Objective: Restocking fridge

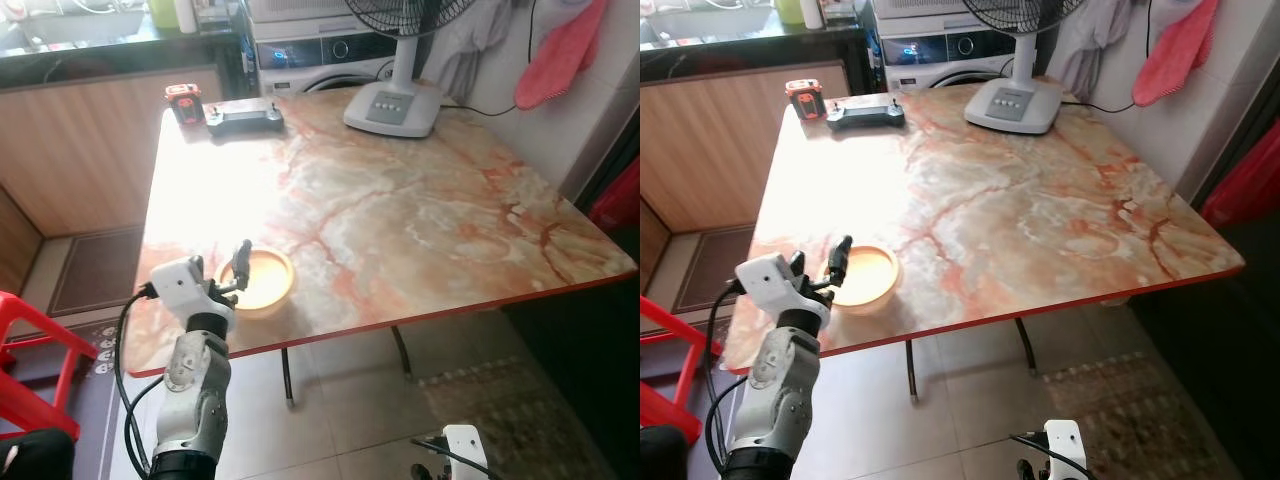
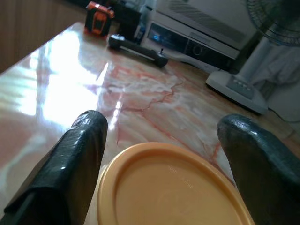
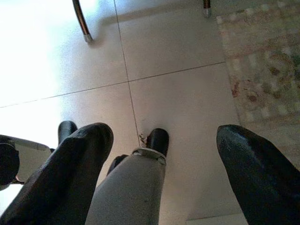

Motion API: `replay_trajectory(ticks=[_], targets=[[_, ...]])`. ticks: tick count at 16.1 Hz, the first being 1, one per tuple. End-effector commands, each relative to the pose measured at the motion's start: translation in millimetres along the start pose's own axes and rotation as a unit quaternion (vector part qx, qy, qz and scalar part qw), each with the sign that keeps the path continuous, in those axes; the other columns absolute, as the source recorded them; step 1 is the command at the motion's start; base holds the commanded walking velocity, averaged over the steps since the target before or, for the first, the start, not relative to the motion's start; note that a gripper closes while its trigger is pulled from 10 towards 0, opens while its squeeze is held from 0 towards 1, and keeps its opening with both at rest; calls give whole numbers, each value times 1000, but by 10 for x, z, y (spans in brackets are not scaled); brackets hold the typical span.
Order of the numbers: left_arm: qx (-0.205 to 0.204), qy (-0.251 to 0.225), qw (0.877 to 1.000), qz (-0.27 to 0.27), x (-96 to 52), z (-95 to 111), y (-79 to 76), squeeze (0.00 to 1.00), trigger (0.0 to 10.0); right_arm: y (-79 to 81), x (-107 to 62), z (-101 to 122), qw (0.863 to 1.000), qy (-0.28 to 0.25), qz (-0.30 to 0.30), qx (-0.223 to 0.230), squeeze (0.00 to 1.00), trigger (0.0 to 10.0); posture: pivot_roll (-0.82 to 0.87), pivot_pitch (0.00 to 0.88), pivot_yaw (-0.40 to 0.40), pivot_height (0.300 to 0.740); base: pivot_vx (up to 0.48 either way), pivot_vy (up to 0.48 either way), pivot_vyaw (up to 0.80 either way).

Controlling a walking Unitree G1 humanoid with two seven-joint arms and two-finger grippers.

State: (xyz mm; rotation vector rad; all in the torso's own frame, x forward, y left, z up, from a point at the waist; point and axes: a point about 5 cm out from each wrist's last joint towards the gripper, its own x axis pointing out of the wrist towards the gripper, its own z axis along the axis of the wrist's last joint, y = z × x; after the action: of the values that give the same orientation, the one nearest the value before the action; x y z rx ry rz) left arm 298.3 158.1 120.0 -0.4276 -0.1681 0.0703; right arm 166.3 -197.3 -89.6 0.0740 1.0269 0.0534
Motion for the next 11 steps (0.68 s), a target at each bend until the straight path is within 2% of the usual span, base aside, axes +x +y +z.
replay_trajectory(ticks=[1, 3, 7, 8, 9, 10, 11], targets=[[-5, 2, 1000, 14, -5, 20, 55, 1000, 10000, 3, -1, -19, 1000, 3, -3, 6, 0, 10000, 57, 40, 20, 740, 0, 0, 0], [7, -4, 1000, 20, -25, 52, 120, 1000, 10000, 1, -1, -23, 1000, 5, -3, 5, 0, 10000, 63, 44, 18, 740, 0, 0, 0], [-16, 9, 999, 44, -40, 40, 280, 1000, 10000, -3, -2, -21, 1000, 5, -3, 3, 0, 10000, 61, 44, 14, 740, 0, 0, 0], [-6, 18, 999, 48, -49, 20, 354, 78, 10000, -4, -2, -20, 1000, 5, -3, 3, 0, 10000, 60, 44, 15, 740, 0, 0, 0], [-7, 24, 998, 52, -54, 5, 409, 0, 10000, -9, -3, -20, 1000, 5, -4, 2, 0, 10000, 61, 42, 11, 740, 0, 0, 0], [-17, 36, 998, 41, -52, -23, 423, 0, 10000, -12, -4, -19, 1000, 5, -4, 0, 0, 10000, 64, 41, 8, 740, 0, 0, 0], [-19, 49, 999, 4, -46, -58, 381, 0, 10000, -16, -4, -16, 1000, 8, -3, -9, 0, 10000, 62, 41, 5, 740, 0, 0, 0]])
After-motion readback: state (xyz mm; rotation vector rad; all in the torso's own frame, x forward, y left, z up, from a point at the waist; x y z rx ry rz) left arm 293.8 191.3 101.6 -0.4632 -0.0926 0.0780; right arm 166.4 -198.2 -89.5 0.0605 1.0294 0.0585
